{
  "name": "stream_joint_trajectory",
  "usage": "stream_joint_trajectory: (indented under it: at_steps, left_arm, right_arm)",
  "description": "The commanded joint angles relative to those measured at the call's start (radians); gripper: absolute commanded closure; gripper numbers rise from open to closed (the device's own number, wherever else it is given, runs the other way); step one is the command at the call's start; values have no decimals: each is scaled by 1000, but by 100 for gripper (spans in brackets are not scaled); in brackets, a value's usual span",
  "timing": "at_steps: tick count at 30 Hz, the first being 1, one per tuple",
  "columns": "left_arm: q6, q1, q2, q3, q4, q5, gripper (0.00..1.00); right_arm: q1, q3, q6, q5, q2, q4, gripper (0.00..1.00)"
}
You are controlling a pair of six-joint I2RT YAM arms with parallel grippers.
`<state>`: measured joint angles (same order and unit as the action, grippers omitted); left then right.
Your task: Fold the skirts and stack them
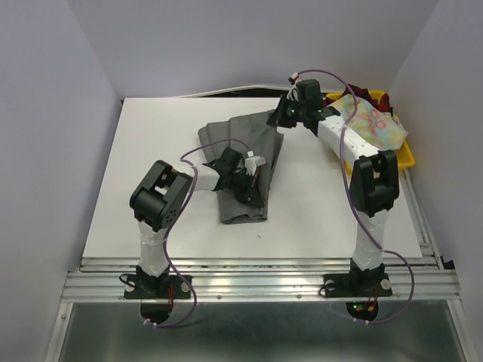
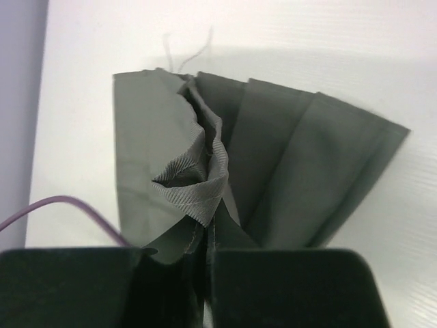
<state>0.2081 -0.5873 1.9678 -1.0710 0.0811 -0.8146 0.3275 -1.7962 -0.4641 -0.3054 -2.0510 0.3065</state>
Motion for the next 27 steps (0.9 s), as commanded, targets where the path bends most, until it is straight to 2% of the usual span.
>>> stream_joint_trajectory:
  at_steps: [1, 8, 14, 16, 17, 19, 20, 22, 23, 25, 27]
  left_arm:
    - [-58, -20, 42, 46, -95, 161, 98]
    - [-69, -29, 28, 48, -103, 170, 98]
    - [-81, -32, 5, 56, -112, 175, 98]
    - [-105, -32, -3, 51, -135, 181, 95]
    - [-121, -32, -20, 48, -159, 186, 93]
    - [-172, -34, -44, 43, -191, 192, 90]
    - [-193, -35, -72, 39, -236, 190, 88]
    - [-258, -43, -124, 28, -277, 198, 78]
    - [-277, -51, -147, 20, -317, 198, 68]
    - [-305, -63, -222, 3, -342, 206, 57]
    - [-349, -89, -269, -32, -388, 207, 33]
  right_arm:
    - [-68, 43, 48, 103, -61, -99, 99]
    - [-79, -25, 56, 80, -233, -159, 99]
    - [-79, -80, 113, 161, -308, -182, 99]
    - [-79, -118, 131, 135, -325, -155, 86]
    - [-79, -130, 140, 118, -325, -144, 71]
    - [-79, -150, 171, 103, -302, -115, 49]
    - [-79, -161, 186, 97, -291, -101, 42]
    - [-79, -190, 225, 88, -259, -49, 37]
    - [-79, -227, 240, 81, -249, -31, 25]
    - [-79, -262, 277, 57, -216, 19, 14]
    - [-79, -285, 289, -10, -192, 32, 9]
